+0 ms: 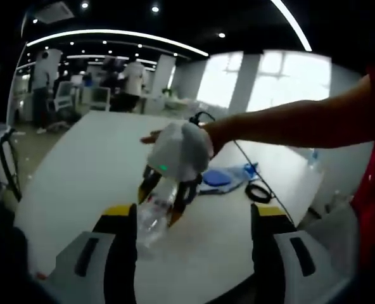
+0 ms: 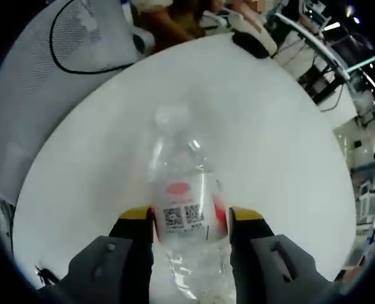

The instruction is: Arrange the tabletop items into an orderly group along one side of the table until the central work area is clear of visible clutter.

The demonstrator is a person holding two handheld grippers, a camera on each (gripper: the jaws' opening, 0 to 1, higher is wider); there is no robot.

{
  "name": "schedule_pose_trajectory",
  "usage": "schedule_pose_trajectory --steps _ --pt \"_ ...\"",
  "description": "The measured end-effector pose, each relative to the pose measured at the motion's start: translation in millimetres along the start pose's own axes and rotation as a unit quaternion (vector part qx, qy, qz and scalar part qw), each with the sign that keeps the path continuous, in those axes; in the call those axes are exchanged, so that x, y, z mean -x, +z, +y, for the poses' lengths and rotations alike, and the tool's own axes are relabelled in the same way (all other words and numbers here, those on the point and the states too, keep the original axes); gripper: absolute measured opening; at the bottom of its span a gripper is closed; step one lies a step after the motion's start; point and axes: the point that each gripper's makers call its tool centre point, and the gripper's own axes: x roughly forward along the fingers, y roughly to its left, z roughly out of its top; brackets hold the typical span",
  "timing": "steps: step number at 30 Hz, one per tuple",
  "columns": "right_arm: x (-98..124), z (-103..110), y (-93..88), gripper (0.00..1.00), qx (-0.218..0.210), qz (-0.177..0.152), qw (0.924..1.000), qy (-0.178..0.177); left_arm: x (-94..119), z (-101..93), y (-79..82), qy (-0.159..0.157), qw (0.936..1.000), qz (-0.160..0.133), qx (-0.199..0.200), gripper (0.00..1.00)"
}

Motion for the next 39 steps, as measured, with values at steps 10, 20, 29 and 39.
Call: schedule_pose_trajectory --steps 10,20,29,39 --pt "0 3 1.2 0.42 -0.016 -0.010 0.9998 0.003 -1 0.3 -0.4 0.000 1.0000 0.001 0.003 0.70" --pt "3 3 5.0 0.38 -0.057 -0.038 0.9976 -0.011 -1 -1.1 -2.4 -0.005 1.0000 0.004 0.004 0.69" --pt "6 4 9.4 0.37 -0.100 -0.072 0.9921 -0.028 -2 -0.8 -2.5 -0.006 0.9999 0.004 0.007 0.69" --pt "12 3 14.0 0.36 -0.153 -0.117 0.9799 -0.053 -3 -0.9 -3.5 -0.007 0.9999 0.006 0.009 0.69"
